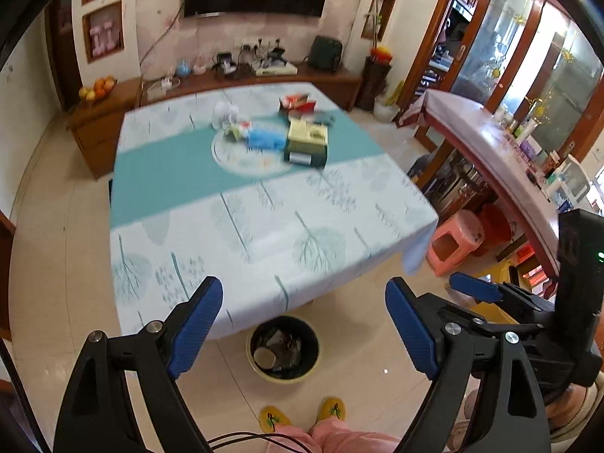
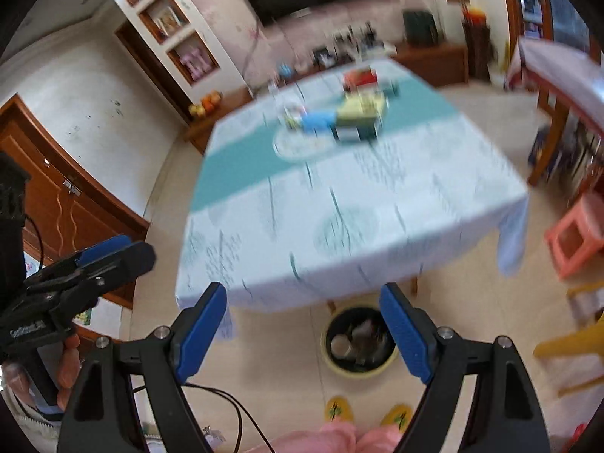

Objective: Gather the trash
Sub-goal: 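Move both tools back to the table toward the pistachio chocolate box, then grasp the pistachio chocolate box with the left tool and lift it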

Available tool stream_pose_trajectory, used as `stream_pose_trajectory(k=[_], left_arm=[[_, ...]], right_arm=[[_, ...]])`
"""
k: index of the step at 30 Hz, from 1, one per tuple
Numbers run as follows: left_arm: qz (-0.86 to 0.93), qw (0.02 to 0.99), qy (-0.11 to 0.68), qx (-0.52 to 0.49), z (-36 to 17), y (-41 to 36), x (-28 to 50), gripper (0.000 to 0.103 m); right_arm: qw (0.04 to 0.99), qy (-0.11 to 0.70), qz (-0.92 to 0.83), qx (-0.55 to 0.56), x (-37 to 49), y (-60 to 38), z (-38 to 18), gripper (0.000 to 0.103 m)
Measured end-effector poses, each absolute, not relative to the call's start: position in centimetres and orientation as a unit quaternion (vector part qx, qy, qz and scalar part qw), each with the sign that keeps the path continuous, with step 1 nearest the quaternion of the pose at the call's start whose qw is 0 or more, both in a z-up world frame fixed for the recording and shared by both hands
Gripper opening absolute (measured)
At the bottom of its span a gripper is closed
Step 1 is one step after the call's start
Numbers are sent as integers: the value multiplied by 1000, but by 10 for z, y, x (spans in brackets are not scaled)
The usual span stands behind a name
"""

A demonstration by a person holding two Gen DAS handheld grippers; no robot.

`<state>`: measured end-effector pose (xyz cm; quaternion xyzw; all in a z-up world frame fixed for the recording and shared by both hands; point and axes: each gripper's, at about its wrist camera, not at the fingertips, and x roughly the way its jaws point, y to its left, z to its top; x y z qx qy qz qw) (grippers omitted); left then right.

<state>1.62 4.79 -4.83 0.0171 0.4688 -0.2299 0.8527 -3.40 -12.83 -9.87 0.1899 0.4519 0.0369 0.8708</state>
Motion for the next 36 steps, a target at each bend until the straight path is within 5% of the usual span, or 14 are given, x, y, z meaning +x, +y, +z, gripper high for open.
stream_pose_trajectory(k=[17,28,36], left_arm=[[-278,880,384,28,27,38,70,87],[-250,879,402,53,-10,-25,151,87],[-235,837,493,27,-62,-103,247,87]], right_arm=[[908,381,-5,177,21,-144,-36,84],[897,405,8,177,127,-217,-69,84],[868,458,41,186,210,-281,-107,84]])
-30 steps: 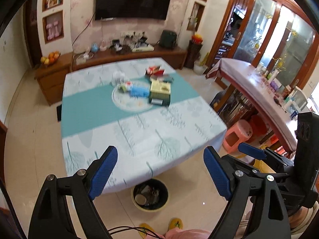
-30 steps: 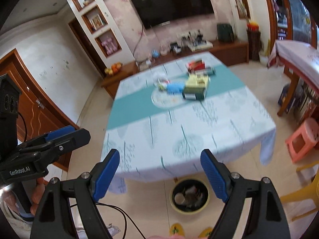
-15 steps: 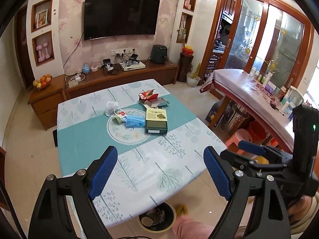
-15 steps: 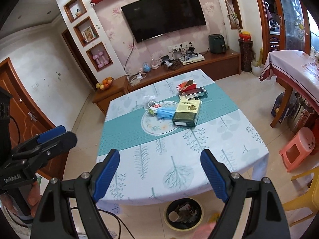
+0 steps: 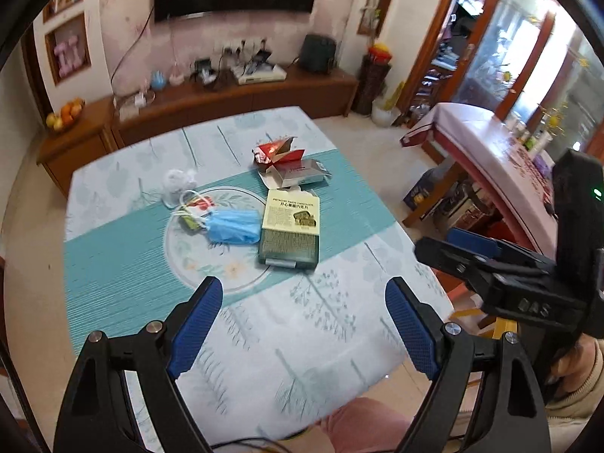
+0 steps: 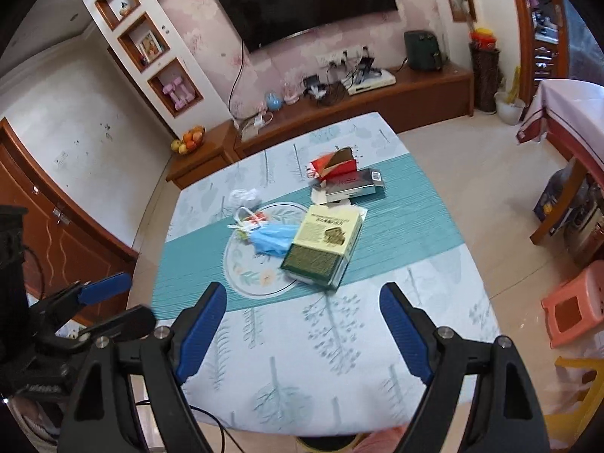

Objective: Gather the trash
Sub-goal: 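Grasp the pistachio chocolate box with the left tool and lift it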

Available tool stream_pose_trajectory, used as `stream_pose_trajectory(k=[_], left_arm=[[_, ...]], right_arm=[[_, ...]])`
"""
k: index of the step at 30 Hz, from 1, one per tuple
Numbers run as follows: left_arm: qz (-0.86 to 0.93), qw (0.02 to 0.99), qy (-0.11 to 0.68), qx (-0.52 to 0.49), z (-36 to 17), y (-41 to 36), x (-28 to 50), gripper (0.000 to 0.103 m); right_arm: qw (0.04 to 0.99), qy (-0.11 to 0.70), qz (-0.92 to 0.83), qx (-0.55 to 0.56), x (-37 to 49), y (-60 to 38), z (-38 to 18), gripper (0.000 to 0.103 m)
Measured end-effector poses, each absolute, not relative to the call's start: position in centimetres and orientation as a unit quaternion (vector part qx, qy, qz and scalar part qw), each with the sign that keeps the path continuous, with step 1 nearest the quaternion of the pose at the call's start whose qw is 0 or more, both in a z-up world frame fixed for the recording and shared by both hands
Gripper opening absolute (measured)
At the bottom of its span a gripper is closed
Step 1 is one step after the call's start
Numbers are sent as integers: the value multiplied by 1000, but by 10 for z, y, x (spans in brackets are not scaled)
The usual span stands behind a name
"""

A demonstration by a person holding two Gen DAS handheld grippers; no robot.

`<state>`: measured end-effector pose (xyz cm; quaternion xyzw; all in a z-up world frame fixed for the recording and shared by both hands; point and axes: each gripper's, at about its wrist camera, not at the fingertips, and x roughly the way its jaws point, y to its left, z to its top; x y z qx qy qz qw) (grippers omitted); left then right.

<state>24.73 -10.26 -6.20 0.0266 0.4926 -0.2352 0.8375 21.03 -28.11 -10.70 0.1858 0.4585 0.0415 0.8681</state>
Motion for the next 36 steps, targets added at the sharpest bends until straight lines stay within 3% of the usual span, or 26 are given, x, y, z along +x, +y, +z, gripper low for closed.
stream_pose_trajectory(k=[8,18,36], left_arm=[[-213,782,586,-8,-153,-160,339,85],[-202,730,652,25,-243,-194,393,85],[-170,732,642,153,-268,-247,403,85]], right_arm=[[841,491,42,223,271,-342,-154,84],[819,516,37,250,322,-370,-207,84],[798,547,66,245,366,-358,-245,84]])
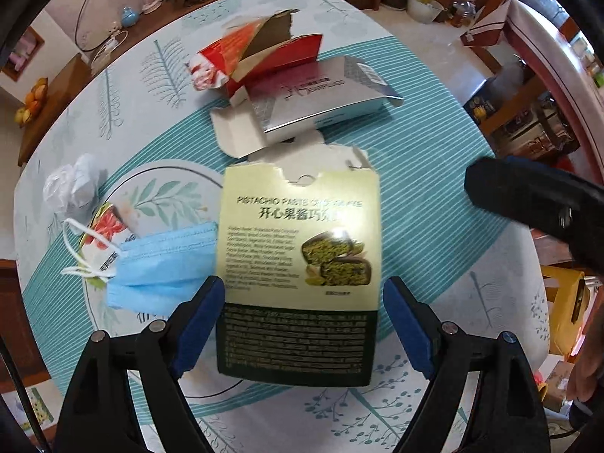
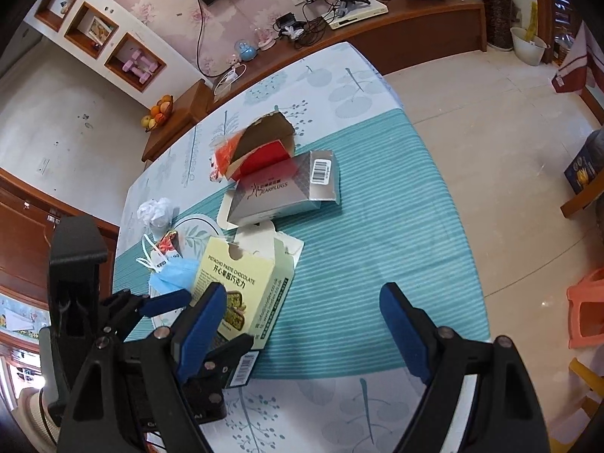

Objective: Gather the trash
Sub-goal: 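Grasp the pistachio chocolate box with the left tool and lift it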

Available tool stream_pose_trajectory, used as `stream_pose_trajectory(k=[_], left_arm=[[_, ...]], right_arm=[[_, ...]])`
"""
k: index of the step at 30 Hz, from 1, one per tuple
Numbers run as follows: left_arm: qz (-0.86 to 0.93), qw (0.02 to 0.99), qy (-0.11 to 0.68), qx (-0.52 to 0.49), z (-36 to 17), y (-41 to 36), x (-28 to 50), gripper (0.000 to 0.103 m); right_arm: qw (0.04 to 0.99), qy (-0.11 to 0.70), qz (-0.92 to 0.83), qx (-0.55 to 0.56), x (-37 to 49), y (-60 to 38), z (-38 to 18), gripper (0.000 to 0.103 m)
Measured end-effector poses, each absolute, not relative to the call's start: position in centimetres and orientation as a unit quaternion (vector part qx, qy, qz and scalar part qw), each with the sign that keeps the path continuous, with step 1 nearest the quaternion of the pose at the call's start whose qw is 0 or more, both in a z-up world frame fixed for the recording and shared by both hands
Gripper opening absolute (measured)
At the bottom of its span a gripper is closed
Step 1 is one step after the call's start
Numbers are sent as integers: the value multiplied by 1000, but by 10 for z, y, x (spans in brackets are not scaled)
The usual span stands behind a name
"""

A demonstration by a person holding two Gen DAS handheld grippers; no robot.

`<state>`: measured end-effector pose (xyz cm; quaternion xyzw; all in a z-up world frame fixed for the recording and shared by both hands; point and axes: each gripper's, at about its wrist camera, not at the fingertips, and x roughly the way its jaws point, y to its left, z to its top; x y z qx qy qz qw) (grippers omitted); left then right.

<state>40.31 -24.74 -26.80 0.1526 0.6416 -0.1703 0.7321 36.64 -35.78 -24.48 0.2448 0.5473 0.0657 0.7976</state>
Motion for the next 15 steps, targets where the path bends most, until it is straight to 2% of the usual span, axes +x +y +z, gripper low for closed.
stream_pose_trajectory(k=[6,15], left_arm=[[-162,730,646,152,-273,-240,406,92],[-160,725,661,113,-291,-230,412,93]], right_arm=[[791,554,69,250,375,-358,-253,84],[800,552,87,219,387,-353,-251,84]])
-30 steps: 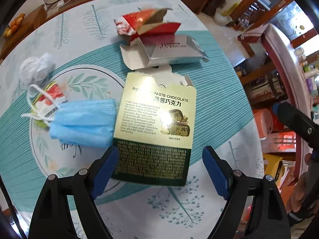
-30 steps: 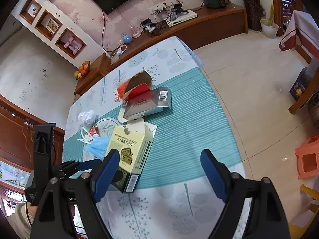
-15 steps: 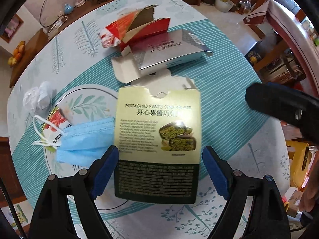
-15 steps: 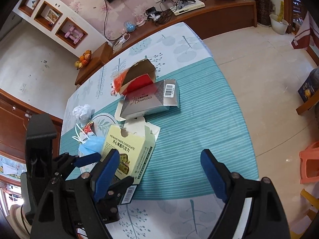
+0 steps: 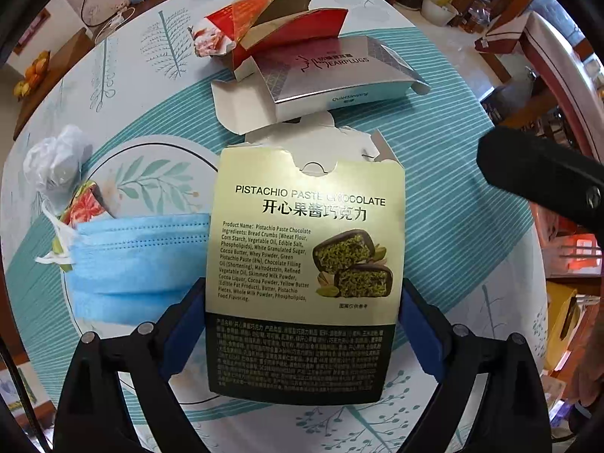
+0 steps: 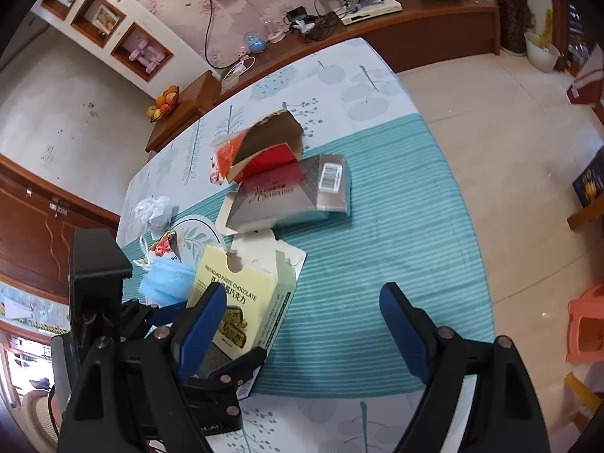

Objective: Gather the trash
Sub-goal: 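Grasp the pistachio chocolate box with the left tool and lift it, then grasp the silver earplug box with the right tool while the left tool holds the chocolate box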

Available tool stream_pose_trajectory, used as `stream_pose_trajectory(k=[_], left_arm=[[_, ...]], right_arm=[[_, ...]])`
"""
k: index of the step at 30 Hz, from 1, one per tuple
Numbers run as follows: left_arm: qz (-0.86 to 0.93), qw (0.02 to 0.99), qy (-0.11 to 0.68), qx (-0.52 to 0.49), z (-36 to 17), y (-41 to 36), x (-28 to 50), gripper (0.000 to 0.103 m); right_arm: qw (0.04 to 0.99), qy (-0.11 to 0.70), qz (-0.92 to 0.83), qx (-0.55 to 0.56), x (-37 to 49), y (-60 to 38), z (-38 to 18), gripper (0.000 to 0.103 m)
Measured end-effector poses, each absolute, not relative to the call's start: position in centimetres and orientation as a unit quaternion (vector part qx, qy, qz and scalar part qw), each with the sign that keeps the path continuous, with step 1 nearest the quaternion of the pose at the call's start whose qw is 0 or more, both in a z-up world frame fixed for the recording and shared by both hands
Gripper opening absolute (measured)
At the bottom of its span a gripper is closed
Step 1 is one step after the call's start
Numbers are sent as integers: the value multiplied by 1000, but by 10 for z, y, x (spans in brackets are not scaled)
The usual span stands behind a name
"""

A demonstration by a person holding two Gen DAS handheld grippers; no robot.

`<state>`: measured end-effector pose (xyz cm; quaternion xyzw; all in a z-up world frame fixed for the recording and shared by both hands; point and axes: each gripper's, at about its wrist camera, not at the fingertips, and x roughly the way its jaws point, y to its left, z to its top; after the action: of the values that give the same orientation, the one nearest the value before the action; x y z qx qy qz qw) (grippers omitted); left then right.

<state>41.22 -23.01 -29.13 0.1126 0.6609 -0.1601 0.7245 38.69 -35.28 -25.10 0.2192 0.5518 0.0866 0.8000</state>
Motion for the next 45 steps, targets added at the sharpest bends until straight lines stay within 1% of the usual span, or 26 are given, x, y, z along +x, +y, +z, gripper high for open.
stream_pose_trajectory(k=[6,9,13,18,25,29,34,37,40,45], left_arm=[[-174,723,665,70,-289,-218,402,92],[-178,722,665,61,-285,-211,389,91],[-175,733,656,41,-269,-197,375,91],[-152,754,639,-7,-242,-158,371,92],[-98,770,626,-78,-221,-93,364,92],[-75,771,624,-100,-220,-76,359,92],[-59,772,621,-120,-222,-58,353,92],[-58,772,619,-133,-225,-52,356,92],[-55,768,622,-141,-229,-49,355,92],[-54,768,620,-147,-229,-44,350,92]], right_arm=[[815,544,121,158,403,-342,-238,84],[821,542,147,106,417,-335,-235,84],[817,543,188,41,439,-324,-239,84],[804,543,242,-7,463,-312,-248,84],[782,551,291,-16,497,-304,-265,84],[764,572,297,-18,511,-299,-282,84],[734,594,329,-22,502,-291,-290,84],[726,594,341,-60,486,-280,-293,84],[733,582,336,-106,468,-269,-294,87],[741,568,313,-172,449,-252,-299,87]])
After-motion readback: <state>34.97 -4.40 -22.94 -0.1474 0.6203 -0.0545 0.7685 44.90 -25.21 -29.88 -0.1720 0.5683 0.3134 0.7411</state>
